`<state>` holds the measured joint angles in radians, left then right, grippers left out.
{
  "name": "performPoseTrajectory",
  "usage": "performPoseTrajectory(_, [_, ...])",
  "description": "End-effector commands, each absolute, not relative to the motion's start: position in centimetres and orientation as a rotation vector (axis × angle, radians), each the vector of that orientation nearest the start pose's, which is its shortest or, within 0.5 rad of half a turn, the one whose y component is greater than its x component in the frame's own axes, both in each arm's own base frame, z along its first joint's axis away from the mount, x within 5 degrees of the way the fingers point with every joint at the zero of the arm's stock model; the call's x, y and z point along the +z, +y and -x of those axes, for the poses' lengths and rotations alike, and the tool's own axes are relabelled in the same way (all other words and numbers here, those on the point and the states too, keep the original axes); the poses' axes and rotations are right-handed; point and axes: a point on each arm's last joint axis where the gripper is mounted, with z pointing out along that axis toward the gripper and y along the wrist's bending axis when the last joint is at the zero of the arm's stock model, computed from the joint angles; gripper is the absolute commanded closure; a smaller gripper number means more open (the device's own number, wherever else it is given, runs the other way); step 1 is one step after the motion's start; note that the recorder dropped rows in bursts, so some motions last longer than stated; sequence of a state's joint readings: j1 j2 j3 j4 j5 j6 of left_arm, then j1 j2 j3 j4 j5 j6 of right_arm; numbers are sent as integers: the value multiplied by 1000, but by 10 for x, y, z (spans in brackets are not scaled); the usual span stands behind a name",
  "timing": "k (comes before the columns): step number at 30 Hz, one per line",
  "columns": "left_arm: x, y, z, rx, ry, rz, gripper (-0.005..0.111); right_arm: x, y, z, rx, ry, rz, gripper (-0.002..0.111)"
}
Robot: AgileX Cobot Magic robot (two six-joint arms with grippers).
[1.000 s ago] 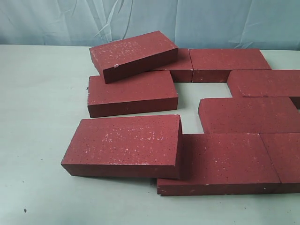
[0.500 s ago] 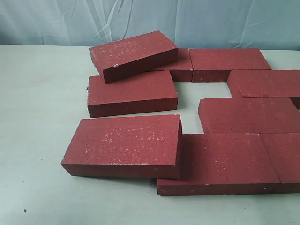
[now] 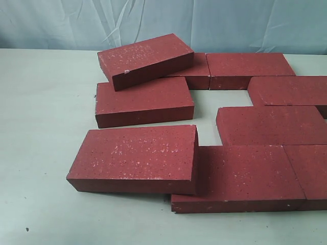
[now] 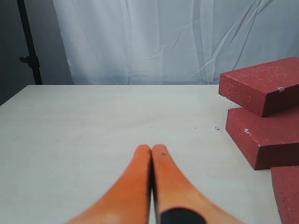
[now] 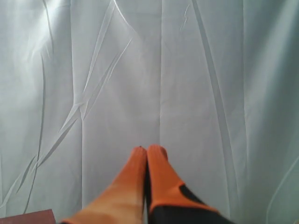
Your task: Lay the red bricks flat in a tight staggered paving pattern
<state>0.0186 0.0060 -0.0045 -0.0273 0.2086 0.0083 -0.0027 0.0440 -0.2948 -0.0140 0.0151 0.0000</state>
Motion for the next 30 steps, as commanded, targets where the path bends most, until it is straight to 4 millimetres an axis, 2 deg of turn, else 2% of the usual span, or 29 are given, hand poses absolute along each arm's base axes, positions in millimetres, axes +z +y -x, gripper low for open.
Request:
performPoseTrajectory(1, [195, 1, -56, -3, 1687, 27, 107, 319, 0, -39, -23, 1356, 15, 109])
performPoseTrajectory(9, [195, 1, -56, -3, 1687, 27, 107, 331, 0, -58, -23, 1456, 16, 109])
performPoseTrajectory(21, [195, 1, -56, -3, 1687, 27, 107, 324, 0, -68, -19, 1543, 11, 109])
performPoseTrajectory(23, [195, 1, -56, -3, 1687, 27, 107, 327, 0, -77, -16, 1585, 10, 109])
performPoseTrajectory(27, [195, 1, -56, -3, 1687, 27, 107, 341, 1, -114, 21, 1712, -14, 109])
performPoseTrajectory(30, [195, 1, -56, -3, 1687, 27, 107, 343, 1, -141, 39, 1844, -24, 109])
